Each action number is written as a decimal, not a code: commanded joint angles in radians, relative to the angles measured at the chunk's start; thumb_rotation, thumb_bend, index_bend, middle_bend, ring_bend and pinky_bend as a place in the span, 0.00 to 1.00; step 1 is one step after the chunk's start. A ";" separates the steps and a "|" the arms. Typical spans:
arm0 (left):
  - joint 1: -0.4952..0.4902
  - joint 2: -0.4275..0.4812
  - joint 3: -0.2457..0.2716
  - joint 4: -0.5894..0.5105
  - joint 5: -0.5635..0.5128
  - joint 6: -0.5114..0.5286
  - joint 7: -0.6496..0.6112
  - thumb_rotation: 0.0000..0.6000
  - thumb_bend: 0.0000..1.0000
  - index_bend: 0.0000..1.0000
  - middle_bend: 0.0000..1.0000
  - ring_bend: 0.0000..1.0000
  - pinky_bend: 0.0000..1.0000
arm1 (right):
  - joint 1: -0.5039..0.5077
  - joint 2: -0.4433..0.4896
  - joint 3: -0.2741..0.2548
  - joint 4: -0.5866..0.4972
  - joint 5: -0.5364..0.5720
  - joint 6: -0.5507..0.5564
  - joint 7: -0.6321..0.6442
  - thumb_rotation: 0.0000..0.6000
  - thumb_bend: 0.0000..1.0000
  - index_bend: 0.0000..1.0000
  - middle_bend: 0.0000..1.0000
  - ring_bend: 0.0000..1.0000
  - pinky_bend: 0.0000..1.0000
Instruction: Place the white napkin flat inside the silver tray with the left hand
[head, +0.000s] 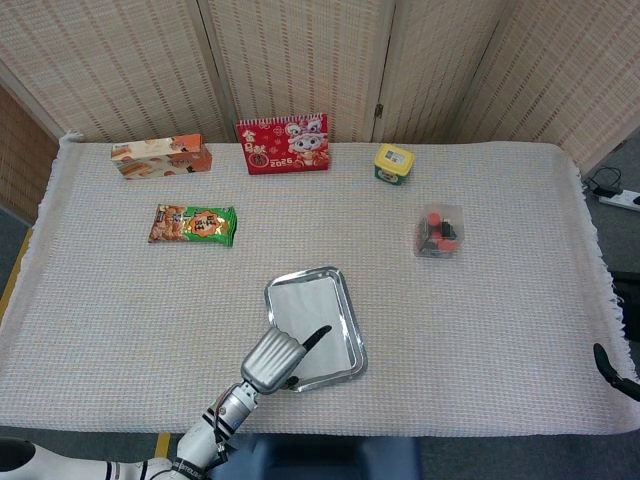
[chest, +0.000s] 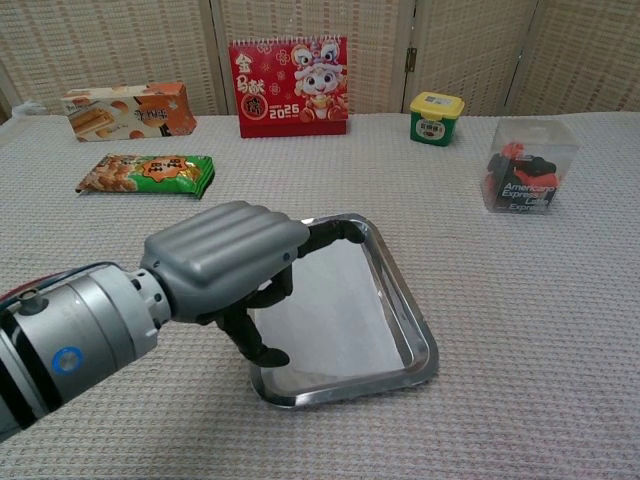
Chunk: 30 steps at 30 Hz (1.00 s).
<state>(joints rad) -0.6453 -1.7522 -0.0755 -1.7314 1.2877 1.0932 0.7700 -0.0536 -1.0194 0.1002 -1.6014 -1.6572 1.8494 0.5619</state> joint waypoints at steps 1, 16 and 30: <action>-0.004 -0.001 0.010 -0.016 -0.016 -0.001 0.024 1.00 0.13 0.14 1.00 0.99 1.00 | -0.002 0.002 -0.001 -0.002 -0.004 0.004 0.002 1.00 0.41 0.00 0.00 0.00 0.00; 0.037 0.114 0.076 -0.082 -0.042 0.024 0.013 1.00 0.22 0.25 1.00 1.00 1.00 | -0.010 0.006 0.000 -0.022 0.012 -0.001 -0.042 1.00 0.41 0.00 0.00 0.00 0.00; 0.013 0.167 0.104 -0.058 -0.152 -0.044 0.061 1.00 0.43 0.23 1.00 1.00 1.00 | -0.002 0.000 -0.006 -0.030 0.000 -0.021 -0.066 1.00 0.41 0.00 0.00 0.00 0.00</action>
<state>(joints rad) -0.6232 -1.5907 0.0219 -1.7915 1.1444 1.0598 0.8145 -0.0559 -1.0188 0.0938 -1.6310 -1.6575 1.8282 0.4958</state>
